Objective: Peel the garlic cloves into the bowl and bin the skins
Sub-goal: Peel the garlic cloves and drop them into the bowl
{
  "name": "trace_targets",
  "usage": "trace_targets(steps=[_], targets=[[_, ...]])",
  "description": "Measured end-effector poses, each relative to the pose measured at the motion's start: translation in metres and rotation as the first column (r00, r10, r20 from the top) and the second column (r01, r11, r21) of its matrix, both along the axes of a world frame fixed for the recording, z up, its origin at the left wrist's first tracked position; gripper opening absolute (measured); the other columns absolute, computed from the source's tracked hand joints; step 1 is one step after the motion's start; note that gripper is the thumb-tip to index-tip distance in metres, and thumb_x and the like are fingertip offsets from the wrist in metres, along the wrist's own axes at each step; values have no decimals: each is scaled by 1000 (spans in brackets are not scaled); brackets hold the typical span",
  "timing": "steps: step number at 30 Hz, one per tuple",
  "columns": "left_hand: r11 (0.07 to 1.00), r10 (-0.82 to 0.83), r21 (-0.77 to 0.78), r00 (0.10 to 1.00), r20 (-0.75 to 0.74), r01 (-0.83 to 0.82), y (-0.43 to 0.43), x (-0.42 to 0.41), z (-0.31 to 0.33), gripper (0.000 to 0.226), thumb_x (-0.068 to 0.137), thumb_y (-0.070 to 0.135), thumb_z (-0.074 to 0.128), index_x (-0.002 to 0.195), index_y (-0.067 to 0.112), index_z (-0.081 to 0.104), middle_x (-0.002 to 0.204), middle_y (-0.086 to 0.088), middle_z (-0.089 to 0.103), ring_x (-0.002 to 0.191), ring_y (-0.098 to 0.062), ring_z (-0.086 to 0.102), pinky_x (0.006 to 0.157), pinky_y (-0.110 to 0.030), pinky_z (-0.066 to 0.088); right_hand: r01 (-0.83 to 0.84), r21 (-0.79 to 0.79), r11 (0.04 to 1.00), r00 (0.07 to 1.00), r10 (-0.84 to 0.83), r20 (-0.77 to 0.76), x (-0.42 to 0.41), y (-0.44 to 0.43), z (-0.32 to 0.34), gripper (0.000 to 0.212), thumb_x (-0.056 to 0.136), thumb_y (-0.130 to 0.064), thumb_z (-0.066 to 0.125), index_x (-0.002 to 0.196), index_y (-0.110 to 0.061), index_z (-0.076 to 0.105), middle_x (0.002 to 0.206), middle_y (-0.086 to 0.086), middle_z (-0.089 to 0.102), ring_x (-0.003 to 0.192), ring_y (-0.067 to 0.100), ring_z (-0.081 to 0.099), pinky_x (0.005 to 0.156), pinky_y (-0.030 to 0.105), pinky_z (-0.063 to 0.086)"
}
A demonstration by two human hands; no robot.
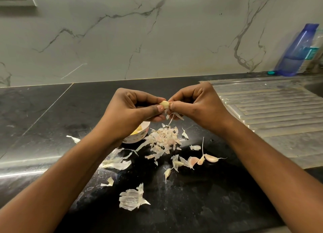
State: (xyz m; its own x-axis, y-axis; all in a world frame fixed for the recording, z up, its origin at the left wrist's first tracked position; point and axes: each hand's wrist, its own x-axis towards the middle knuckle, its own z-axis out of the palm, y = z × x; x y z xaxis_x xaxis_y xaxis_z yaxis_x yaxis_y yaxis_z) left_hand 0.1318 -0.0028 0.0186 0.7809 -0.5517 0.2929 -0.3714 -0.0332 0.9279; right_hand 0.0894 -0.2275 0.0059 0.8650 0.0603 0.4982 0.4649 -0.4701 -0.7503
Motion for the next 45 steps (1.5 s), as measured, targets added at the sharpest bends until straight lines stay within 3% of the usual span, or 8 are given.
trace_targets(steps=[7,11,17,21,27,32,36,45], targets=[[999,-9,-50,991,-136,2,-5,-5,-1,24,92,4,70,115,2,74,97,-17,80,90,-31,80,78,-30,66,5,57,998,999,-2,-48,-1,-4,3,5,93,-2,77,95,1,81,81,10,80,71,27,78,66,30,64],[996,20,-82,978,-207,-38,-3,-2,3,29,87,10,71,115,2,74,98,-19,80,90,-33,80,76,-30,66,14,-40,999,997,-17,-72,1,-11,4,13,88,3,80,98,-4,82,88,4,82,80,21,79,77,30,65],[998,30,-44,971,-238,-42,-2,1,3,22,91,8,70,111,2,76,94,-20,79,68,-23,74,60,-23,62,-6,-64,998,1000,6,-8,-1,-11,6,21,90,2,79,110,-6,79,97,3,82,90,19,80,86,38,66],[999,33,-13,966,-258,-38,-1,4,2,17,97,3,66,109,0,77,88,-20,77,60,-19,67,53,-21,57,12,-207,978,991,16,130,-5,-7,6,28,90,-18,86,117,-13,80,101,-3,81,90,18,79,80,31,65],[999,13,-32,952,-305,-24,-2,5,0,17,96,4,67,108,-3,76,84,-18,75,60,-17,66,54,-19,57,33,-271,962,983,17,181,-3,-3,4,16,91,-19,85,104,-11,85,84,-6,80,69,14,74,62,13,52],[999,-21,-29,970,-243,14,1,2,4,33,77,13,75,108,1,78,93,-20,78,73,-21,72,67,-22,62,81,-288,954,978,-21,205,-2,-2,4,12,94,-18,81,104,-12,85,84,-5,80,69,15,74,61,24,59],[1000,-10,-23,985,-170,6,0,2,2,33,83,18,70,112,4,77,96,-20,78,83,-27,76,75,-26,64,88,-292,952,980,-29,198,-1,-1,2,9,95,-15,80,102,-11,85,83,-4,80,70,15,75,63,22,59],[999,-9,37,994,-112,13,-1,4,-1,22,97,11,64,116,8,77,93,-15,79,79,-24,75,71,-24,62,-7,-231,973,997,23,69,0,-1,0,6,95,-12,79,98,-10,84,83,-6,79,70,14,73,64,19,56]])
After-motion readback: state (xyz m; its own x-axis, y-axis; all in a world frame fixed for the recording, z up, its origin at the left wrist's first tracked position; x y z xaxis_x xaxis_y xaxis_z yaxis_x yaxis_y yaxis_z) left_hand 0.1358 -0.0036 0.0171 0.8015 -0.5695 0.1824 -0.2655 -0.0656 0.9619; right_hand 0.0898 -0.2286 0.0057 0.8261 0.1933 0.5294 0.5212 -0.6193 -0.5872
